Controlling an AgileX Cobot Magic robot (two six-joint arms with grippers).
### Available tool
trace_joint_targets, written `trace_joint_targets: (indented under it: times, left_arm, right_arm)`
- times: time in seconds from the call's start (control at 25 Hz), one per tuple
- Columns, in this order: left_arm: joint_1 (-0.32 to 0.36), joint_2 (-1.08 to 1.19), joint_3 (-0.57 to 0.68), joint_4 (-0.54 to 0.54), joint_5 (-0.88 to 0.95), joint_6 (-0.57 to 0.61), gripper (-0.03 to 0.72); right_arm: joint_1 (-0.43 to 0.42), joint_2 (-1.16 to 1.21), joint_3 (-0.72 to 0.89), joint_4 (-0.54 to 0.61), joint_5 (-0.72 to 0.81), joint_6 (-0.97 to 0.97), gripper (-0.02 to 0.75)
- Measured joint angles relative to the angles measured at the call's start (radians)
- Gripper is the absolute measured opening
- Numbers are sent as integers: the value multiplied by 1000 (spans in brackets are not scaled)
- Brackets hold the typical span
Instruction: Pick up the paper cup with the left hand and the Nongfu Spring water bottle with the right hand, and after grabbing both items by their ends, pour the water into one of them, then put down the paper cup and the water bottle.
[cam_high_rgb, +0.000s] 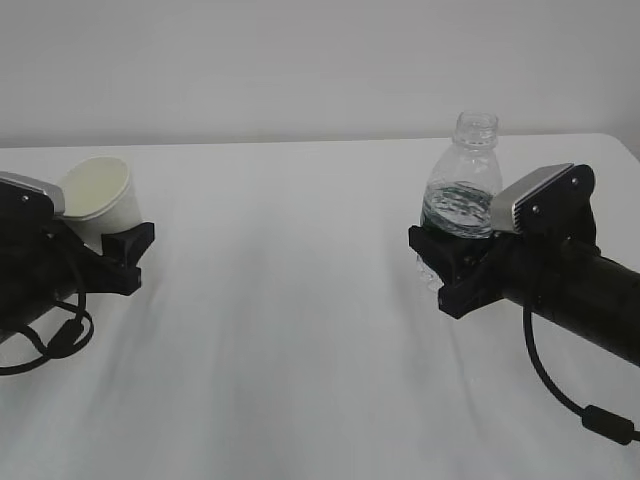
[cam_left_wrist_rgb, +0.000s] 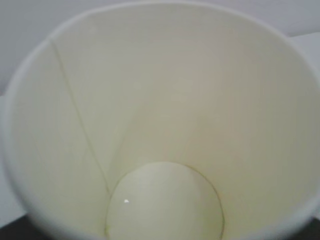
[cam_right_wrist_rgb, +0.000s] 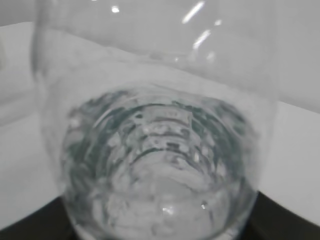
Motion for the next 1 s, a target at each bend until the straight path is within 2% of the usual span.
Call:
trace_joint_targets:
  times: [0.6, 1.0]
  left_arm:
    - [0, 0, 0, 279, 0, -94, 465]
    - [0, 0, 0, 449, 0, -117, 465]
  right_arm:
    - [0, 0, 0, 0, 0, 0, 412]
    - [0, 0, 0, 0, 0, 0, 412]
